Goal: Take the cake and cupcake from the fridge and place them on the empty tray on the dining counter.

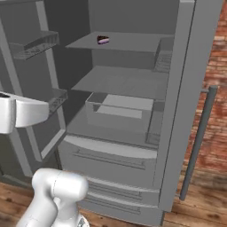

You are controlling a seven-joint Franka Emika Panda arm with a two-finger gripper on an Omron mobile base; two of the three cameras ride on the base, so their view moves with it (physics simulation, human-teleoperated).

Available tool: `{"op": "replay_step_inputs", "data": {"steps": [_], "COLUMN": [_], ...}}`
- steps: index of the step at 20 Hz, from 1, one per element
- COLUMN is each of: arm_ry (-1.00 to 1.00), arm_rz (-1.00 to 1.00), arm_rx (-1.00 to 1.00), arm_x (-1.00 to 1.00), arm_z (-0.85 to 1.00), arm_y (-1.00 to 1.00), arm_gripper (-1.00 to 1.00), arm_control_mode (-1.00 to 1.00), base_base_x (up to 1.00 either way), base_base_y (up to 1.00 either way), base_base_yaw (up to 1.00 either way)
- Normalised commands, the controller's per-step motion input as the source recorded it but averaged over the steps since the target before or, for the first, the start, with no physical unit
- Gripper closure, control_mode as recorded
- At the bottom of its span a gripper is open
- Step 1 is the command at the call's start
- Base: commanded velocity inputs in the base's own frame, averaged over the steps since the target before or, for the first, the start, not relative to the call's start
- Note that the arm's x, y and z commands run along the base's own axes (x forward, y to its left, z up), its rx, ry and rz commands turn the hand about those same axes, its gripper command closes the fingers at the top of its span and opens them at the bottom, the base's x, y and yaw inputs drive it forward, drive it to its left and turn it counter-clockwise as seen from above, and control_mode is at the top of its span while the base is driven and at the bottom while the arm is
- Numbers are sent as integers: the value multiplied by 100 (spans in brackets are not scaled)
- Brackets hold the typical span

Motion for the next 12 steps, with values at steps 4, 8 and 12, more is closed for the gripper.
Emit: {"op": "replay_step_inputs", "data": {"steps": [4, 8, 12], "arm_ry": [0, 0, 0], "arm_rz": [0, 0, 0], "arm_rx": [0, 0, 0], "arm_x": [0, 0, 0], "arm_z": [0, 0, 0], "arm_y": [0, 0, 0], "arm_gripper": [-100, -100, -100], "arm_control_mode": [100, 100, 100], "base_base_x": [39, 89, 88], "base_base_y": [-6, -12, -17], "base_base_yaw": [0, 0, 0]}}
